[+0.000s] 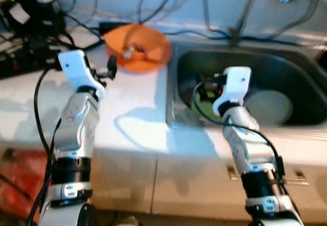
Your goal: Kitchen organization
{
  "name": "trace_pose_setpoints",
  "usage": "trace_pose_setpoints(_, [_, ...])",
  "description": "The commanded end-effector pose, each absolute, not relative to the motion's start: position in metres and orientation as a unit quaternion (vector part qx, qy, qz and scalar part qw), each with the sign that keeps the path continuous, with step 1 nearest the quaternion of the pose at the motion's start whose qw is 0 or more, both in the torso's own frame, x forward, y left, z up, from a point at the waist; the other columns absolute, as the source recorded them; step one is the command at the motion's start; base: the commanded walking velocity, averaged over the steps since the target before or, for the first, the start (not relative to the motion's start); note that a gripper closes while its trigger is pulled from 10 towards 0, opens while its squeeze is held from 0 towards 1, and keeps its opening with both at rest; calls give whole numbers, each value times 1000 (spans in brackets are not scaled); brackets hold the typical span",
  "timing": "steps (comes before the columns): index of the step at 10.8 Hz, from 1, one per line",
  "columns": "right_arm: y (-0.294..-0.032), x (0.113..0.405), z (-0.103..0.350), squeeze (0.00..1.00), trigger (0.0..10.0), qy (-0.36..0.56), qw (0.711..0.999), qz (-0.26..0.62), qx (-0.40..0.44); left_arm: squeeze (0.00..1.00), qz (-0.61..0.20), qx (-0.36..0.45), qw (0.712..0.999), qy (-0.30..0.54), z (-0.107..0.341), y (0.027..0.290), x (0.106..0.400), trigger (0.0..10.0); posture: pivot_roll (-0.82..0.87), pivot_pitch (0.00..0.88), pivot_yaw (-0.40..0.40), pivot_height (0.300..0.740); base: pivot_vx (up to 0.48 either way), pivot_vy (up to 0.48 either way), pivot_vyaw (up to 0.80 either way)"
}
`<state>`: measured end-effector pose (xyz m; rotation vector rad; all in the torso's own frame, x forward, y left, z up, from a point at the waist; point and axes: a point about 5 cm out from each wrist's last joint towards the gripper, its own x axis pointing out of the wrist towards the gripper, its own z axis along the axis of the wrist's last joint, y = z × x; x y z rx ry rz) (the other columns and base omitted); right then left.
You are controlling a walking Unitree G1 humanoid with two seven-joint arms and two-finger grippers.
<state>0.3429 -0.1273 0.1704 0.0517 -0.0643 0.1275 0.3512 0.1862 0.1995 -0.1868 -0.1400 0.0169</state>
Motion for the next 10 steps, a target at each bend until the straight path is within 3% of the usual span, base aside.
trace_pose_setpoints(1, [-142,343,168,0,10000,-27,999,41,20,0,-1,-86,994,-69,201,176,353,10000,103,60,-30,740,0,0,0])
trace_pose_setpoints(7, [-141,342,167,0,10000,-26,999,41,23,0,-6,-98,993,-69,201,176,351,10000,108,67,-29,740,0,0,0])
trace_pose_setpoints(10, [-136,341,167,0,10000,-21,998,56,37,0,-28,-73,997,26,186,168,365,10000,114,82,-22,740,0,0,0])
